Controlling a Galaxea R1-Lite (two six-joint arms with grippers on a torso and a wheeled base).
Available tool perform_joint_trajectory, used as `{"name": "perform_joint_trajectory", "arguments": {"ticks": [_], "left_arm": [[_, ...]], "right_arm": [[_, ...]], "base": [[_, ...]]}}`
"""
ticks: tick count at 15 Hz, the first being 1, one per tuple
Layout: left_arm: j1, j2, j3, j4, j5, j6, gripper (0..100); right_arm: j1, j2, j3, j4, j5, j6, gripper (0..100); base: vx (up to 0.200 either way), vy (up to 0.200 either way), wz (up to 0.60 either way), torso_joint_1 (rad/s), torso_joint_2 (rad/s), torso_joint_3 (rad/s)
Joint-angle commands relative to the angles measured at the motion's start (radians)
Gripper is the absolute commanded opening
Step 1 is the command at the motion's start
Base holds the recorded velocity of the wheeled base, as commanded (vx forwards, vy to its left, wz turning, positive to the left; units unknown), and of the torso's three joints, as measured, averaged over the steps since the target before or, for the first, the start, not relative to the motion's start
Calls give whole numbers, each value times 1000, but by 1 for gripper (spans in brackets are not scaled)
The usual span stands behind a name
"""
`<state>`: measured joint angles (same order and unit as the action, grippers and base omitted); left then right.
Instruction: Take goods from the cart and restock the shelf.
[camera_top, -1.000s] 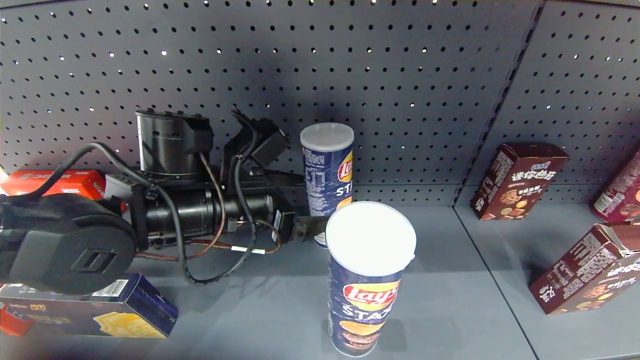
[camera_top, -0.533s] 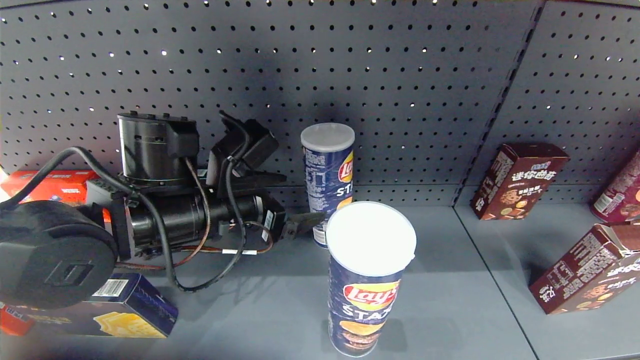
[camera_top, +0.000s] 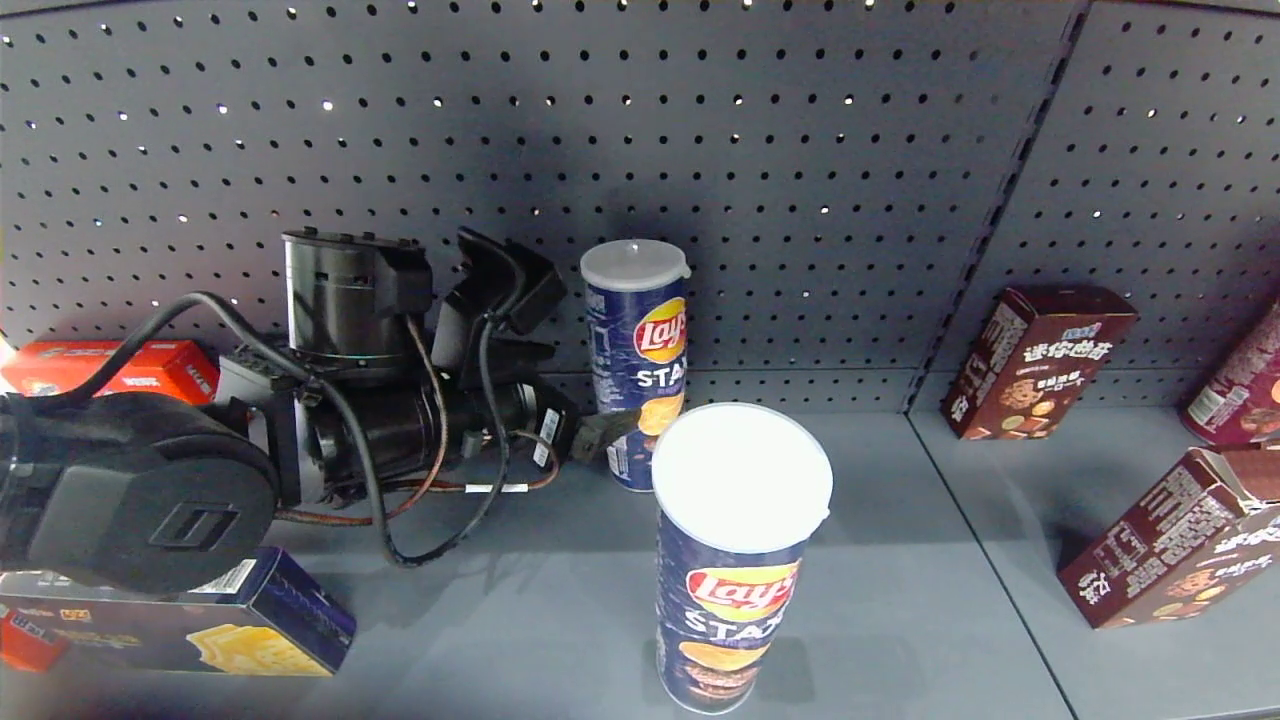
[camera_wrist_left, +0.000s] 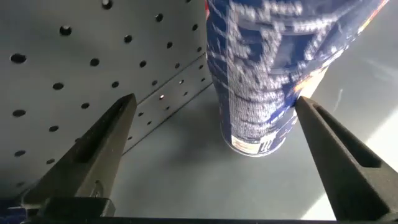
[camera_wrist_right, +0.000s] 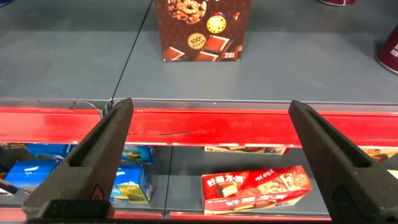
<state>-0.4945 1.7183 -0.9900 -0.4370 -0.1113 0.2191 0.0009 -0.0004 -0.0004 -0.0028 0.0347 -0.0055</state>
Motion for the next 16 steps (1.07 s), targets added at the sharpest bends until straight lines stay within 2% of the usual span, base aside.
{"name": "perform_joint_trajectory", "arguments": {"ticks": [1, 6, 7, 8, 10, 13, 16], "left_arm": [[2, 0, 5, 0, 2, 0, 100], [-6, -112, 65, 3, 33, 2, 100], [-9, -137, 80, 3, 53, 17, 100], [-10, -151, 97, 1, 88, 46, 100], [-12, -155, 106, 1, 136, 71, 100], [-27, -141, 94, 0, 183, 80, 100], [-32, -108, 91, 0, 206, 82, 100]], "right_arm": [[-1, 0, -1, 0, 1, -1, 100], [1, 0, -1, 0, 1, -1, 100], [1, 0, -1, 0, 1, -1, 100], [1, 0, 0, 0, 1, -1, 100], [1, 0, 0, 0, 1, -1, 100], [1, 0, 0, 0, 1, -1, 100], [1, 0, 0, 0, 1, -1, 100]], "base": [[0, 0, 0, 0, 0, 0], [0, 0, 0, 0, 0, 0], [0, 0, 0, 0, 0, 0], [0, 0, 0, 0, 0, 0], [0, 0, 0, 0, 0, 0], [0, 0, 0, 0, 0, 0], [0, 0, 0, 0, 0, 0]]}}
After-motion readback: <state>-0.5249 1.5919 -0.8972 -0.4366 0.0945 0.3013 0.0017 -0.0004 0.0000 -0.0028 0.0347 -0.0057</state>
